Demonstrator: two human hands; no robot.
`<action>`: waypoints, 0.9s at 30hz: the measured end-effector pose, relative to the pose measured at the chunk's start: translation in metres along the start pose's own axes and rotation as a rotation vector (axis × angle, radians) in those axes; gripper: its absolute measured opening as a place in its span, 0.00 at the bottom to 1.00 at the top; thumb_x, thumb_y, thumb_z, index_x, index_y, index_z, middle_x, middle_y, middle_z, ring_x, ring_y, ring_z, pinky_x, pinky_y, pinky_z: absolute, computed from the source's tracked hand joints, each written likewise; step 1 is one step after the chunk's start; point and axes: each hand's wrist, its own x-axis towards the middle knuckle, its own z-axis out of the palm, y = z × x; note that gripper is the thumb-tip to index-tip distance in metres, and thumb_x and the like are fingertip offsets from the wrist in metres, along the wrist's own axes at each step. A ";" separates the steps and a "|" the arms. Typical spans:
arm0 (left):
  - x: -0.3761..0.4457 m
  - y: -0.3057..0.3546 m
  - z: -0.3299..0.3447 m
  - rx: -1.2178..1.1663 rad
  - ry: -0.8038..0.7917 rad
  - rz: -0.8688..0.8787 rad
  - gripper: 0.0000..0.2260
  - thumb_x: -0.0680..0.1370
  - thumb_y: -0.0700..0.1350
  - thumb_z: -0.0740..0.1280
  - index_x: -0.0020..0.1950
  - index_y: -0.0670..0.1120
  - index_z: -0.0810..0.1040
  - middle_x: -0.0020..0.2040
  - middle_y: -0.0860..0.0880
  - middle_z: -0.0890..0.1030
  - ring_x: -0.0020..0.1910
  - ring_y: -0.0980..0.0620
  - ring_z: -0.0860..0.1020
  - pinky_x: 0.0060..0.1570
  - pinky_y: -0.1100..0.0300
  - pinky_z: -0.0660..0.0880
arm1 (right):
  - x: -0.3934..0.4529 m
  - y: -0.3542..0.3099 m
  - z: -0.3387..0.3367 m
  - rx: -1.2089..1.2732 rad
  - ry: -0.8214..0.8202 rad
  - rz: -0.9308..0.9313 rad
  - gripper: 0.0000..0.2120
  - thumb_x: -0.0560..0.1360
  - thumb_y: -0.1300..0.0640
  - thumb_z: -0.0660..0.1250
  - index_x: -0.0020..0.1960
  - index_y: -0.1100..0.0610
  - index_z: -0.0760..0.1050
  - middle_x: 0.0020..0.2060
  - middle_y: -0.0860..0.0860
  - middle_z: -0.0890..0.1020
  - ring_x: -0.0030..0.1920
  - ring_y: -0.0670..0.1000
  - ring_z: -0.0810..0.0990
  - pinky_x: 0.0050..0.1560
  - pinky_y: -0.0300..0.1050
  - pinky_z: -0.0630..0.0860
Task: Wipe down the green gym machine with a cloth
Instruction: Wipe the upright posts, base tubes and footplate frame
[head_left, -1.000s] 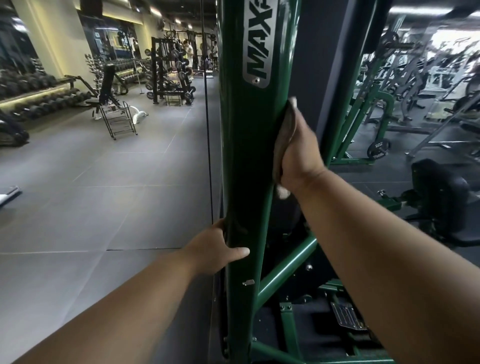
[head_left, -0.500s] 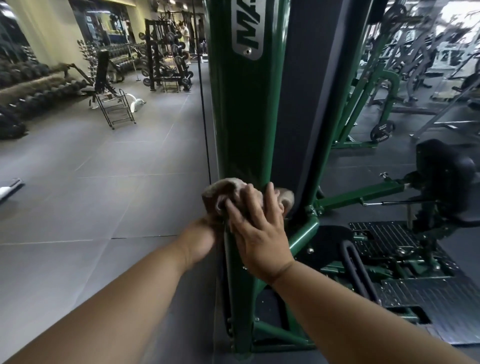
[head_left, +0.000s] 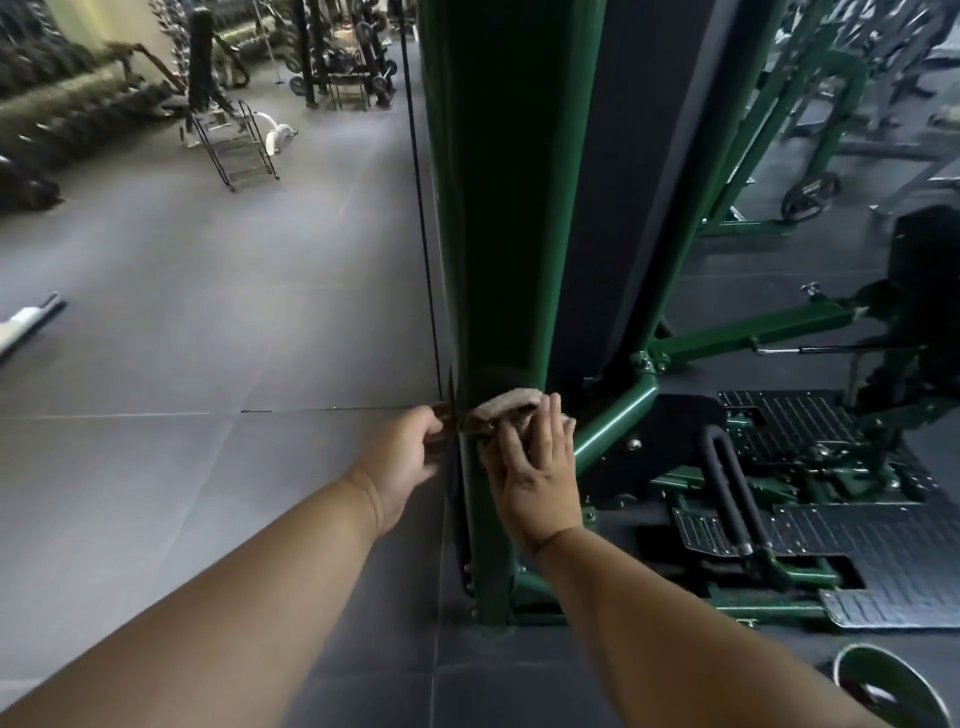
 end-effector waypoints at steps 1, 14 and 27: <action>0.001 -0.007 -0.001 0.018 -0.017 -0.022 0.09 0.84 0.41 0.61 0.48 0.46 0.79 0.47 0.48 0.79 0.50 0.50 0.78 0.58 0.50 0.73 | -0.003 -0.005 -0.001 0.102 -0.044 0.113 0.28 0.80 0.57 0.73 0.76 0.45 0.66 0.84 0.58 0.48 0.82 0.68 0.56 0.73 0.73 0.65; 0.016 -0.041 0.018 0.121 -0.070 0.071 0.11 0.86 0.40 0.57 0.50 0.50 0.77 0.49 0.54 0.79 0.51 0.59 0.77 0.70 0.49 0.71 | -0.019 0.024 -0.004 0.358 -0.548 0.701 0.44 0.72 0.37 0.76 0.79 0.33 0.53 0.58 0.44 0.84 0.53 0.51 0.83 0.56 0.50 0.78; 0.039 -0.055 0.009 0.192 -0.077 0.173 0.11 0.77 0.47 0.64 0.43 0.56 0.86 0.37 0.64 0.84 0.52 0.55 0.79 0.59 0.55 0.73 | -0.009 0.024 -0.004 0.429 -0.388 0.637 0.42 0.69 0.35 0.78 0.77 0.40 0.63 0.56 0.38 0.83 0.53 0.43 0.79 0.49 0.42 0.73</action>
